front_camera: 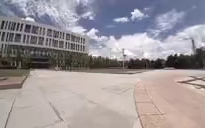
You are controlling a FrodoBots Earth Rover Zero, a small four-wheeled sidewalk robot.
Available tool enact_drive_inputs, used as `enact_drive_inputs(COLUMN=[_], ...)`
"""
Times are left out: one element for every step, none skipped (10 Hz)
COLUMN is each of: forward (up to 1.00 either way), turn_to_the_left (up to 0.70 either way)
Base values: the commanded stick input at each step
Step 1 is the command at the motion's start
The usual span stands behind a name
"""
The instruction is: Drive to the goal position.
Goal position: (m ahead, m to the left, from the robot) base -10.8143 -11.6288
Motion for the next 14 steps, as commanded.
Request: enact_drive_inputs(forward=[0.70,0.70,0.70,0.70,0.70,0.70,0.70,0.70,0.70,0.70,0.70,0.70,0.70,0.70], turn_to_the_left=[0.12,0.33,0.33,0.33,0.33,0.34,0.33,0.35,0.35,0.25,0.08,0.07,0.00,0.00])
